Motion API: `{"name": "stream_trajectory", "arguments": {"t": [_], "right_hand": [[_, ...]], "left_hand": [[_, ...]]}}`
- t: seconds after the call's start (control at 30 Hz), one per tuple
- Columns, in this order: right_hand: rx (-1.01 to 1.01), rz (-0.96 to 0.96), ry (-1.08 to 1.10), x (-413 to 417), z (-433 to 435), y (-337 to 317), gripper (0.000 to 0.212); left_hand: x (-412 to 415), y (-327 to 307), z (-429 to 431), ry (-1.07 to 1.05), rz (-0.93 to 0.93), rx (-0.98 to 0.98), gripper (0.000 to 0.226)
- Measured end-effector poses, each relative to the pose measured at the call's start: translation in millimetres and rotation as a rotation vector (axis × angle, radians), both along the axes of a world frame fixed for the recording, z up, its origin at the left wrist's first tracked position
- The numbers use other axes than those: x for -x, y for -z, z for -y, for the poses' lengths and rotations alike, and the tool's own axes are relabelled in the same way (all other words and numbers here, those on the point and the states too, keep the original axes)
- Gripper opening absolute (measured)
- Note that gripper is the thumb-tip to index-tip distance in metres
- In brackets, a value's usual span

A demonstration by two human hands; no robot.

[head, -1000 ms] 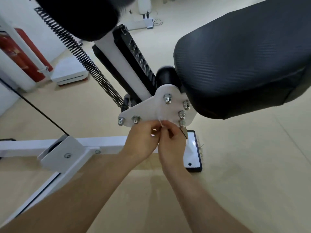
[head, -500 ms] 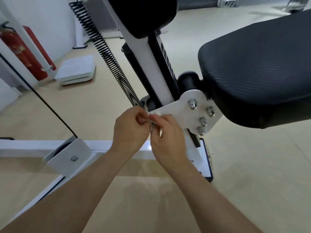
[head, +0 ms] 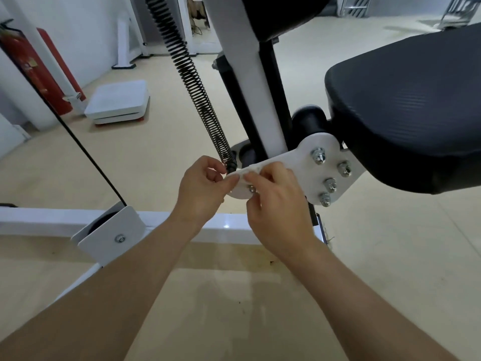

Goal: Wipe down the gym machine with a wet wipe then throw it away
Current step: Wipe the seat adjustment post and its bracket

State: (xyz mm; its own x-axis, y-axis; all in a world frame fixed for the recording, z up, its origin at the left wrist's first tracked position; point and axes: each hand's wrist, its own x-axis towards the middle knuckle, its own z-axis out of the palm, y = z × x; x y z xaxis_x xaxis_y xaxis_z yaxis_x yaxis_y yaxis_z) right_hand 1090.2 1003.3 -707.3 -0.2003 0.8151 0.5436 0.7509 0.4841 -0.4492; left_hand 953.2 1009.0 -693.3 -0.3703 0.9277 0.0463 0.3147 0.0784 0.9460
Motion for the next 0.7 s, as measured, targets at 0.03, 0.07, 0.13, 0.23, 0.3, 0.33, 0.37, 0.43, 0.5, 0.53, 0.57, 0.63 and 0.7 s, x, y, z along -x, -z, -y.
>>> {"name": "stream_trajectory", "arguments": {"t": [0.03,0.07,0.13,0.23,0.3,0.33,0.37,0.43,0.5,0.53,0.57,0.63,0.7], "right_hand": [[-0.014,0.044,0.006,3,0,-1,0.044],[-0.027,0.099,0.002,8,0,-3,0.043],[-0.045,0.219,-0.023,21,0,-4,0.038],[-0.067,0.304,-0.02,34,-3,-1,0.032],[-0.081,0.267,0.004,31,-2,2,0.036],[-0.092,0.243,0.013,29,1,5,0.042],[-0.099,0.23,0.022,28,4,7,0.048],[-0.083,0.196,0.018,27,10,13,0.055],[0.041,0.017,-0.045,30,18,17,0.052],[0.164,-0.138,-0.088,31,23,16,0.051],[0.305,-0.301,-0.126,32,29,14,0.052],[0.528,-0.554,-0.155,31,37,11,0.058],[0.646,-0.731,-0.158,29,39,13,0.061]], "left_hand": [[2,-2,1,0.024,0.058,0.019,0.014],[5,-5,1,0.049,0.126,0.035,0.009],[10,-7,0,0.093,0.259,0.063,0.005],[17,-4,-3,0.111,0.343,0.084,0.008],[17,-5,-4,0.088,0.288,0.071,0.007],[16,-7,-5,0.079,0.231,0.054,0.006],[15,-9,-6,0.071,0.165,0.031,0.005],[13,-12,-8,0.064,0.031,-0.014,0.001],[12,-14,-8,0.063,-0.145,-0.064,0.005],[12,-14,-8,0.069,-0.227,-0.098,0.007],[11,-13,-7,0.081,-0.296,-0.143,0.008],[9,-10,-5,0.132,-0.439,-0.256,0.009],[9,-5,-3,0.195,-0.687,-0.39,0.008]]}}
